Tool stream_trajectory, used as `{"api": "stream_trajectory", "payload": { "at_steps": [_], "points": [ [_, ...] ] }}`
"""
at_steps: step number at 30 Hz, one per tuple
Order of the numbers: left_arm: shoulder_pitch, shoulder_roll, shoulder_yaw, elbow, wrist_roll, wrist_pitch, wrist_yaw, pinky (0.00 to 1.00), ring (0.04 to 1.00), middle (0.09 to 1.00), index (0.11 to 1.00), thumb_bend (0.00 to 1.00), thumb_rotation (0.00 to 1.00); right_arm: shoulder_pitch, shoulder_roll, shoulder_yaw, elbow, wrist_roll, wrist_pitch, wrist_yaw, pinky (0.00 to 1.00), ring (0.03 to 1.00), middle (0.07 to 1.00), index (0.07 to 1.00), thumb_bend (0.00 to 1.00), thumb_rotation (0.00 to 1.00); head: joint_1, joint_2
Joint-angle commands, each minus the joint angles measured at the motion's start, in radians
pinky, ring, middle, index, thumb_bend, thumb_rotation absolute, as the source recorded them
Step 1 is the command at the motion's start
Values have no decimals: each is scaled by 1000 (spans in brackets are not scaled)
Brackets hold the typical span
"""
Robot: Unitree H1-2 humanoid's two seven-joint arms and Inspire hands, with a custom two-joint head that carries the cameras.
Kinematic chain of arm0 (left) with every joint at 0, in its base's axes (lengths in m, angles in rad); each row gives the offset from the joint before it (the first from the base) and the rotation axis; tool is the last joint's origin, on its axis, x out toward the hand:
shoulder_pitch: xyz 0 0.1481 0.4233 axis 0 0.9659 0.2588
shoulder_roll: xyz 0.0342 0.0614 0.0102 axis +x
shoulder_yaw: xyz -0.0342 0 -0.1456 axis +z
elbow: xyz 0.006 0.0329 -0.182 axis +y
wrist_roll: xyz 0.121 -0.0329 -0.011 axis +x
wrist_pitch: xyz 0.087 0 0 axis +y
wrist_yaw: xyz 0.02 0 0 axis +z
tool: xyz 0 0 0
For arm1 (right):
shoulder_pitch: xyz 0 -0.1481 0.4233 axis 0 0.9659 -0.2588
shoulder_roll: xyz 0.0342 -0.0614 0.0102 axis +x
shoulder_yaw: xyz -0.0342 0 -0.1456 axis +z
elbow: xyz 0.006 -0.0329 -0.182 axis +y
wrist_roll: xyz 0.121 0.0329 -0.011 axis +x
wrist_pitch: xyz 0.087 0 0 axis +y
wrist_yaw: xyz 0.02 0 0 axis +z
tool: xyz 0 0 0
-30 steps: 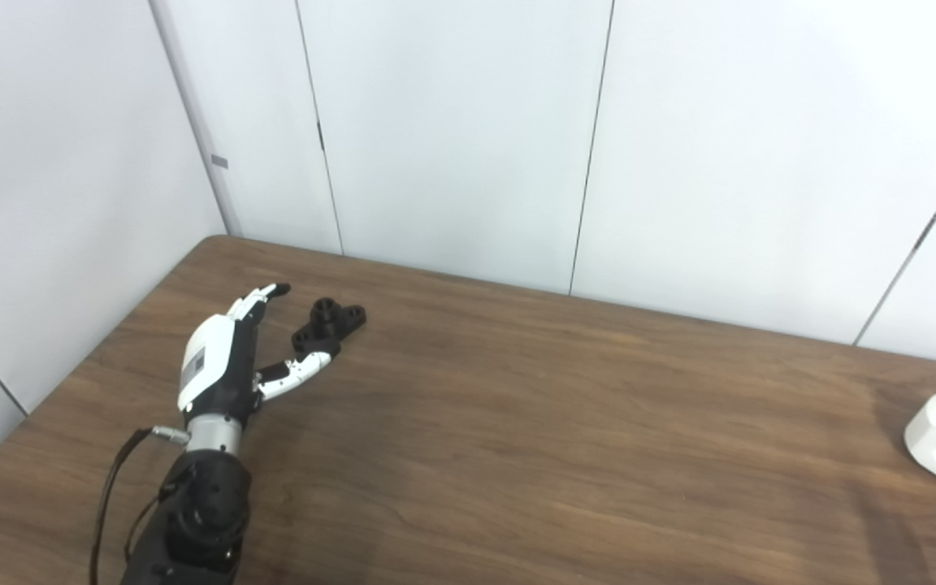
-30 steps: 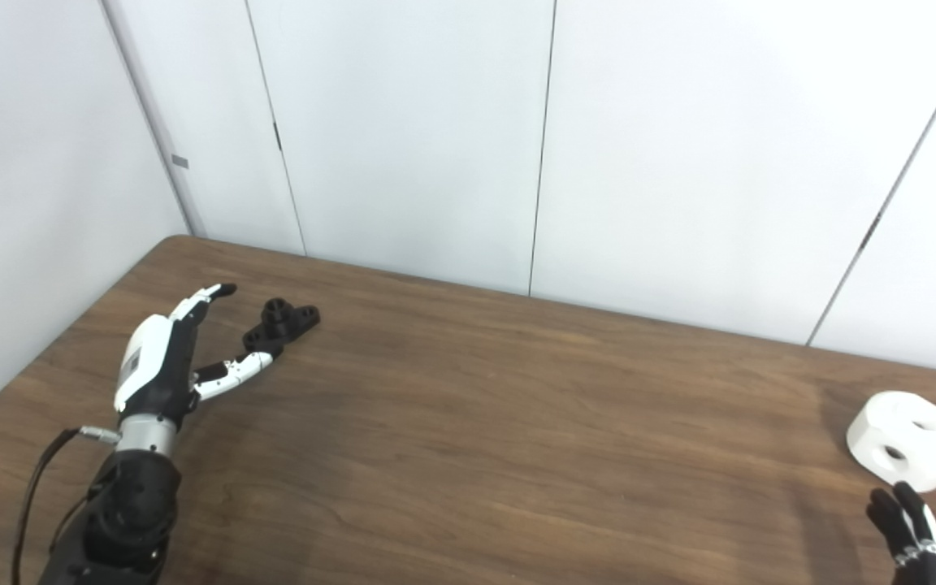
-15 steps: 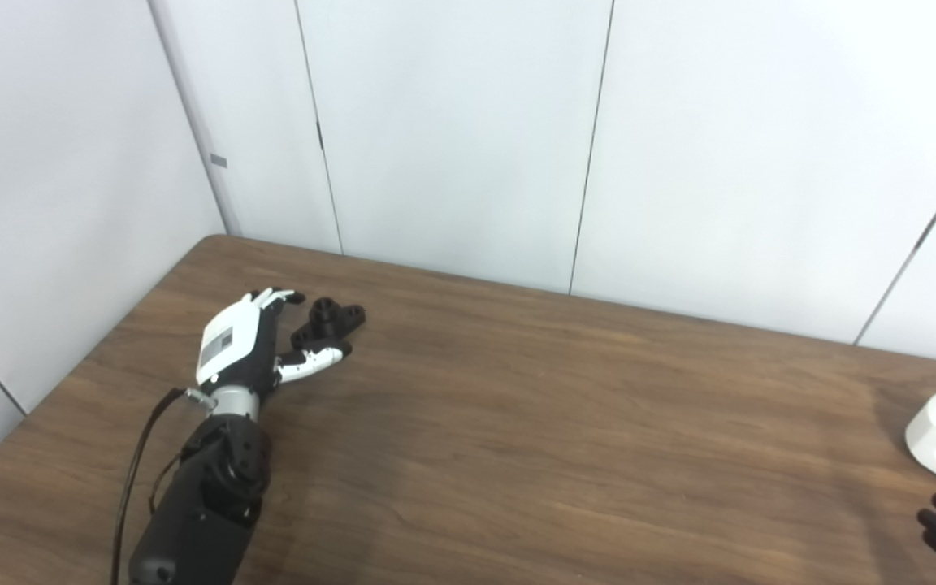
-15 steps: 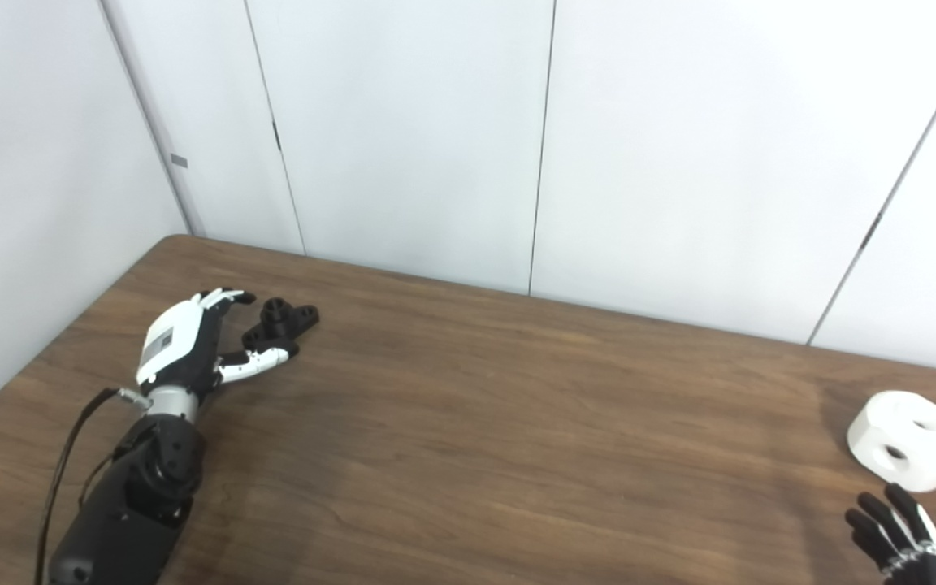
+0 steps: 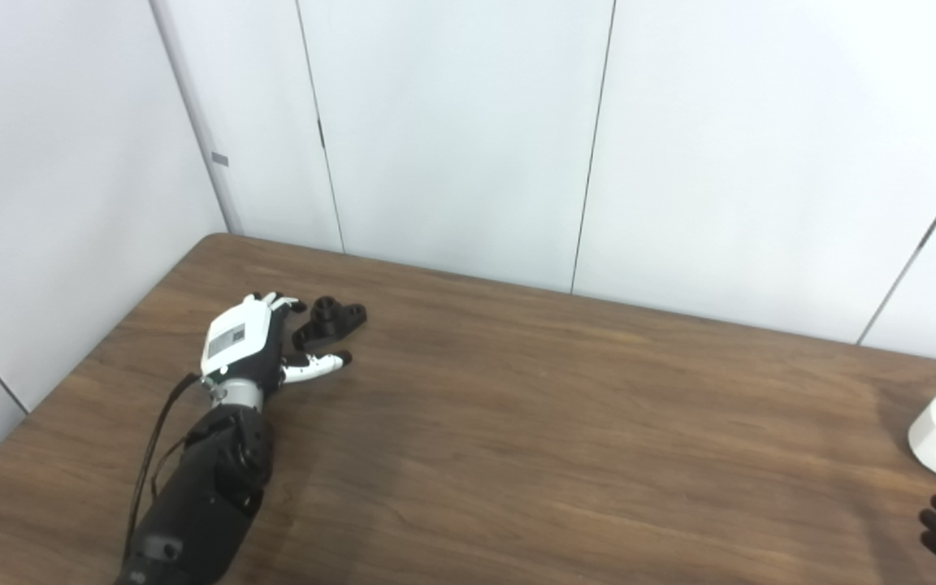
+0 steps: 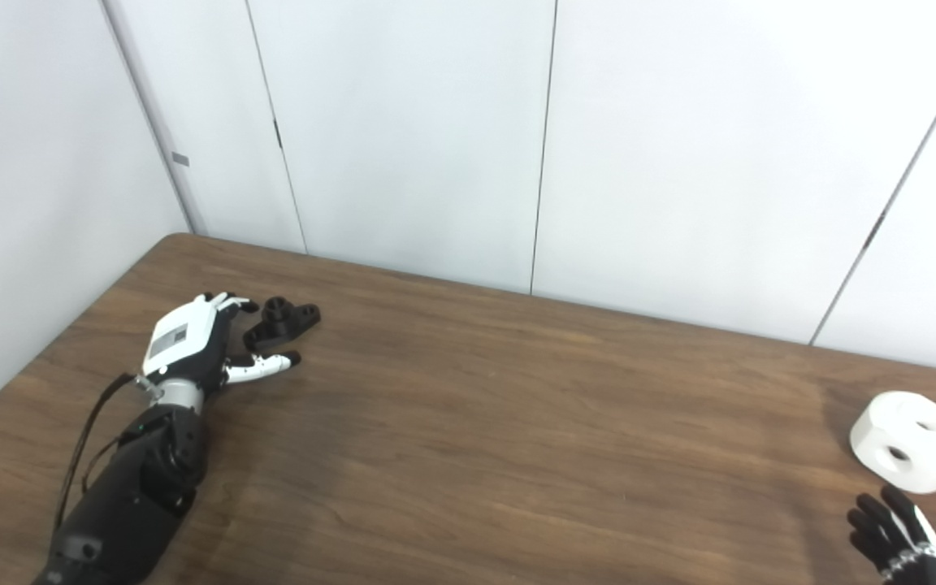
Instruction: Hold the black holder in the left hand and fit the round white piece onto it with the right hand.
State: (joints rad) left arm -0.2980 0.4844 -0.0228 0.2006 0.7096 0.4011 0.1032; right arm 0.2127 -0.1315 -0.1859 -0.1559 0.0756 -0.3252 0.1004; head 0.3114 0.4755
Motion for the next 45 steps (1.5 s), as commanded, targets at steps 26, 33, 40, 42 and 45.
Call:
{"api": "stream_trajectory", "payload": {
  "at_steps": [26, 33, 40, 42, 45],
  "points": [
    [-121, 58, -37, 68, 2, 27, -34, 1000, 996, 917, 720, 811, 469, 122, 24, 15, 42, -26, 11, -12, 926, 870, 880, 913, 755, 1000, -18, 11],
    [-124, 59, -32, 77, -15, 26, -39, 1000, 986, 906, 699, 803, 453, 126, 25, 17, 41, -19, 9, -8, 958, 886, 890, 920, 745, 1000, -22, 10],
    [-132, 63, -31, 100, -25, 22, -42, 1000, 982, 900, 685, 798, 443, 126, 30, 18, 40, -16, 4, -10, 998, 894, 896, 926, 729, 1000, -24, 11],
    [-135, 63, -31, 105, -29, 20, -42, 1000, 981, 898, 682, 796, 435, 126, 30, 18, 43, -13, 1, -8, 1000, 896, 900, 928, 724, 1000, -25, 11],
    [-135, 63, -31, 102, -33, 19, -43, 1000, 980, 897, 679, 792, 429, 128, 32, 19, 36, -21, 6, -12, 1000, 904, 901, 932, 720, 1000, -26, 12]
  ]
}}
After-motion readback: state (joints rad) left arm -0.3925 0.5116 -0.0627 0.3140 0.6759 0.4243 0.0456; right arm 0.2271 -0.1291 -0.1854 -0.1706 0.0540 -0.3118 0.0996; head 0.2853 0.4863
